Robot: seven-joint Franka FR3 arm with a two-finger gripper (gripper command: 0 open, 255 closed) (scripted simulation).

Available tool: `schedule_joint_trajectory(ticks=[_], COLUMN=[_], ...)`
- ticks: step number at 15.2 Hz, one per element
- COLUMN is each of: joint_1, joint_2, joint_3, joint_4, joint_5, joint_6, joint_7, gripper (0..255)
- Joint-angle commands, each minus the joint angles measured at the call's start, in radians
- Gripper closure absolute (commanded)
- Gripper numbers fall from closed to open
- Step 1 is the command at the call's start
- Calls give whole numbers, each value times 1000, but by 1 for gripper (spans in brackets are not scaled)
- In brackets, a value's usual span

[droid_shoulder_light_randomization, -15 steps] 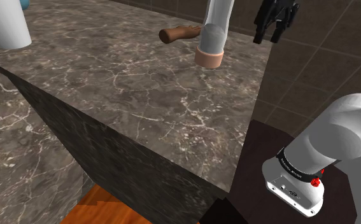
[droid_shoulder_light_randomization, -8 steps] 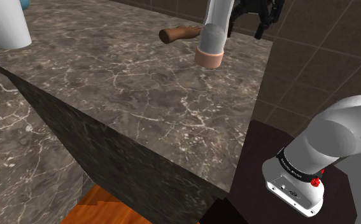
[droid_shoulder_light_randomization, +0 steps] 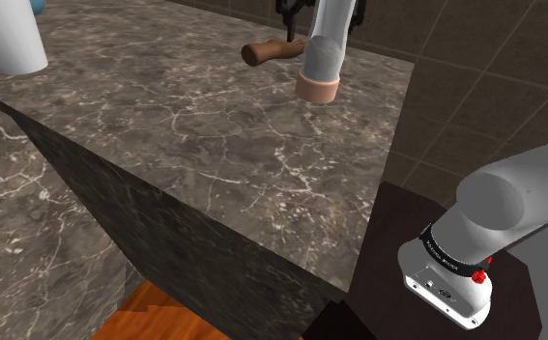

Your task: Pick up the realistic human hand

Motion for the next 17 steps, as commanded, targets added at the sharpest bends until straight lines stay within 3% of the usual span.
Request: schedule_joint_trajectory(ticks=[1, 6, 16, 17], joint_1=[-48, -110, -103, -103], joint_2=[98, 394, 364, 364], joint_3=[78, 242, 224, 224], joint_4=[91, 355, 226, 226], joint_5=[-44, -245, -226, -225], joint_6=[1, -61, 47, 47], joint_7=[188, 640, 631, 631], gripper=[0, 0, 0, 255])
